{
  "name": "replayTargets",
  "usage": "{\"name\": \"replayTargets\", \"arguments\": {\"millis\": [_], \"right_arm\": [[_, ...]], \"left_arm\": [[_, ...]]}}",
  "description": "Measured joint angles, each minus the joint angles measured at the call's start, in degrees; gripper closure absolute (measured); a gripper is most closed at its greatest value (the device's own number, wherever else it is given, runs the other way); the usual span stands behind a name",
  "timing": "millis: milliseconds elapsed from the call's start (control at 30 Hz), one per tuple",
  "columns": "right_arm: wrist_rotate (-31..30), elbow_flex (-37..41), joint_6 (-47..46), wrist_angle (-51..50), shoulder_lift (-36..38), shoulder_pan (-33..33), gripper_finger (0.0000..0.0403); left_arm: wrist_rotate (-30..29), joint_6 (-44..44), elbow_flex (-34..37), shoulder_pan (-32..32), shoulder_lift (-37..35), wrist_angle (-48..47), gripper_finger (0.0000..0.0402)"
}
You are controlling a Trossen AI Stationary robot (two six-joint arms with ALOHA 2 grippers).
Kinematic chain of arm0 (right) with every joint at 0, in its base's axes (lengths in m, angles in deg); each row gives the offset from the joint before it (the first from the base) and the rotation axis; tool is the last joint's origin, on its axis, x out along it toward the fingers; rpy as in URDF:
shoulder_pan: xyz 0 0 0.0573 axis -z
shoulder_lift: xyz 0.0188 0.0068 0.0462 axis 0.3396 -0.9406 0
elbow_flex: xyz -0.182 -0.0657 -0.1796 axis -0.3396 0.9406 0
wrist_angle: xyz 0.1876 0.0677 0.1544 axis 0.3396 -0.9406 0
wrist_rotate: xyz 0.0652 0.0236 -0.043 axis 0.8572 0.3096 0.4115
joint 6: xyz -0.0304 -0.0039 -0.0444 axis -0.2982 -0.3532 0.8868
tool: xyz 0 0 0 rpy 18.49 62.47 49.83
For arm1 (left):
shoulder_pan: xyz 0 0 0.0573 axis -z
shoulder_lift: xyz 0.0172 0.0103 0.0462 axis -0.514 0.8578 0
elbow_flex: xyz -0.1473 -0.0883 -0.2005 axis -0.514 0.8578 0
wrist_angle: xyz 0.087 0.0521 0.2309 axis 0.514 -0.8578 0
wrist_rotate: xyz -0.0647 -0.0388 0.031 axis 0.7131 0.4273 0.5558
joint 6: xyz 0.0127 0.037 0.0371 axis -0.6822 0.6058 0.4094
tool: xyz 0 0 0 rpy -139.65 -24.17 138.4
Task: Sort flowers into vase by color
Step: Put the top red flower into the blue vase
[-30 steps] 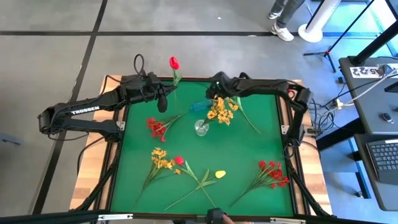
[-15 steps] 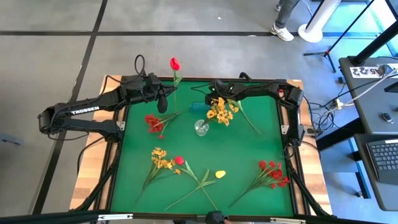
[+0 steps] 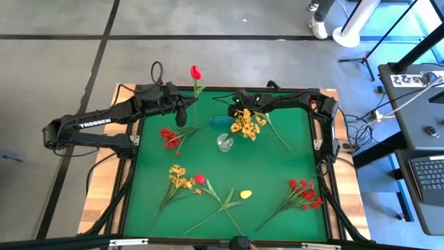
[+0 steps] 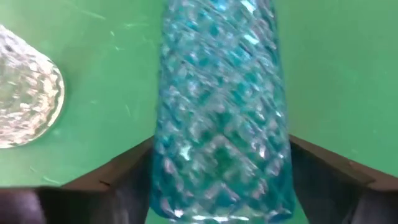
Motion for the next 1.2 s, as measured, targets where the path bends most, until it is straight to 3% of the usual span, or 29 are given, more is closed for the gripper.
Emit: {"name": "replayTargets", "arguments": {"millis": [433, 867, 1200], "right_arm": [[-2.0, 0.0, -0.1, -2.1, 5.0, 0.0, 0.0055], [-3.1, -0.2, 0.4, 9.1, 4.3, -2.4, 0.0055], [-4.0, -3.3, 0.3, 3.9, -1.0, -2.2, 0.0093]], "left_arm": [[0.0, 0.0, 0.0, 0.0, 0.0, -1.5, 0.0395], [0.2, 0.0, 0.0, 0.0, 0.0, -1.5, 0.0395], [0.4, 0.0, 0.0, 0.3, 0.0, -1.8, 0.0395]]}}
